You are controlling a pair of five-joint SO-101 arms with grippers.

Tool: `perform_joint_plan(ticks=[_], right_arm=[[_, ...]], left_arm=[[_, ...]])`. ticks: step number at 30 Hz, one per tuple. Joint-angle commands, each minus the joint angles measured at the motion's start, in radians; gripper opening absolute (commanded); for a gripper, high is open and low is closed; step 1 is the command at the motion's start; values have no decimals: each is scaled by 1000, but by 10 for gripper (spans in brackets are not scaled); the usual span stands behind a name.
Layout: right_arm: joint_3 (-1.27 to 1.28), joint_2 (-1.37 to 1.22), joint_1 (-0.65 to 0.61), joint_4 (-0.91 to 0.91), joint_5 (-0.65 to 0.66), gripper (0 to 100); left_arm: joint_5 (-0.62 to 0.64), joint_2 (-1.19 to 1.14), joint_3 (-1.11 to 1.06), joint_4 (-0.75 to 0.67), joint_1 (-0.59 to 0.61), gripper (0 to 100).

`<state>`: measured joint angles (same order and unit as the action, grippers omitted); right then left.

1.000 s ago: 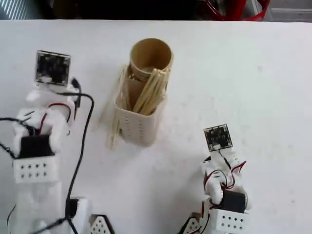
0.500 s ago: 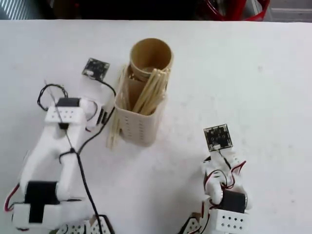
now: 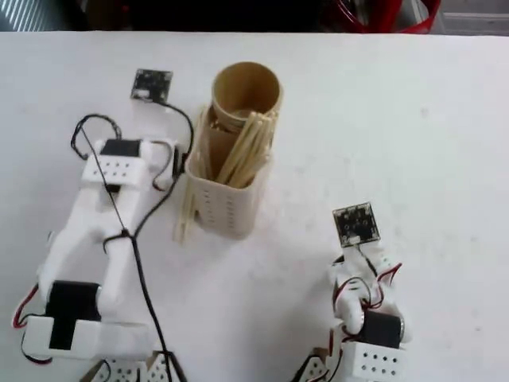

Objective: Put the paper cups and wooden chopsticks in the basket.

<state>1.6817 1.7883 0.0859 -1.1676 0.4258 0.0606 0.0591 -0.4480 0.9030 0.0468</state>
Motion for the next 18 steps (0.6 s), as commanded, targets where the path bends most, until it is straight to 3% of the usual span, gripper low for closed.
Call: perform_joint_plan(ticks=[1, 6, 10, 18], right_arm=[[9, 2, -2, 12, -2, 18], [9, 2, -2, 12, -2, 18], [9, 2, -19, 12, -9, 18], [9, 10, -248, 25, -2, 18]], left_arm=[[75, 7, -68, -132, 76, 211], [74, 5, -106, -247, 228, 211], [72, 5, -135, -307, 263, 211], [71, 4, -146, -351, 303, 212]])
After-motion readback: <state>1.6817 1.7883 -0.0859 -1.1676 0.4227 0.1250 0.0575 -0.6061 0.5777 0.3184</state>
